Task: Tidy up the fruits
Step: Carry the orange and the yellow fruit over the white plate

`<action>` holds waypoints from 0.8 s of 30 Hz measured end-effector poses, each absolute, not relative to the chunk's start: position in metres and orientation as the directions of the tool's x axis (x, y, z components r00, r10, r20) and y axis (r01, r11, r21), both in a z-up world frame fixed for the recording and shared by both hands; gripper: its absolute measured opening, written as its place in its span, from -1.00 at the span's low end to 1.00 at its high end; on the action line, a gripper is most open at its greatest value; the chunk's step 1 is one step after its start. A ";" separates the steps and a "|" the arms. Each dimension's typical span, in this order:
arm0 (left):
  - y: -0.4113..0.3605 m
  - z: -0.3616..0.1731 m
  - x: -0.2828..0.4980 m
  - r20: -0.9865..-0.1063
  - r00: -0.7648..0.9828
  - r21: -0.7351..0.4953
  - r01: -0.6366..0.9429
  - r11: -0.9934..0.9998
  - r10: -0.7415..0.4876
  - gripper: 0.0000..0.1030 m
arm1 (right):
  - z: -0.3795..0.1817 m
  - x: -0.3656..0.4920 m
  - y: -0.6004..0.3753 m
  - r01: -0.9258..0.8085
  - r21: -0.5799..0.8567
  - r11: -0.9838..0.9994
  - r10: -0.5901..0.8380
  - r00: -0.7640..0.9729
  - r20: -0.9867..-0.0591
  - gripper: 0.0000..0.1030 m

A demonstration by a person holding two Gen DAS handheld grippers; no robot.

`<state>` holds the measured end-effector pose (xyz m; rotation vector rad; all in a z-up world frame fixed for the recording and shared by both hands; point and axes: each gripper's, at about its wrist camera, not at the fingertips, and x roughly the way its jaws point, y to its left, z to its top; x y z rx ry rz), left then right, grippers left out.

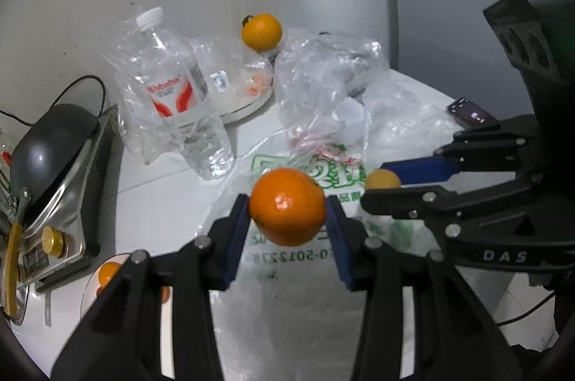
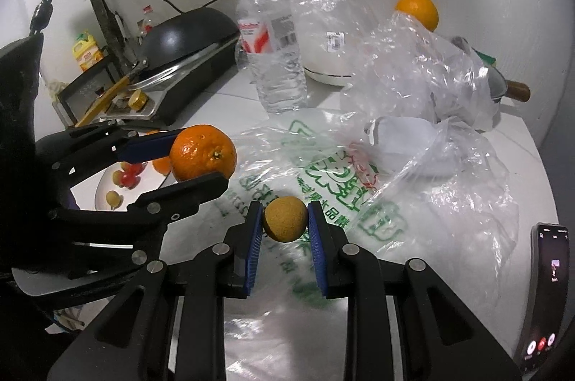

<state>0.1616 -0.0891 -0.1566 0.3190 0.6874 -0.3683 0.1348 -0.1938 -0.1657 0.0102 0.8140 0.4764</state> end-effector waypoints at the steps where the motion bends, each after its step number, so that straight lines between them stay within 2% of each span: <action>1: -0.087 -0.155 0.159 -0.662 0.715 0.161 0.430 0.888 -0.226 -0.16 | -0.164 0.132 -0.194 -0.405 0.186 0.895 0.411 0.589 -0.696 -0.48; 24: -0.054 -0.134 0.098 -0.619 0.747 0.138 0.405 0.904 -0.241 -0.16 | -0.147 0.092 -0.168 -0.425 0.141 0.894 0.397 0.608 -0.687 -0.48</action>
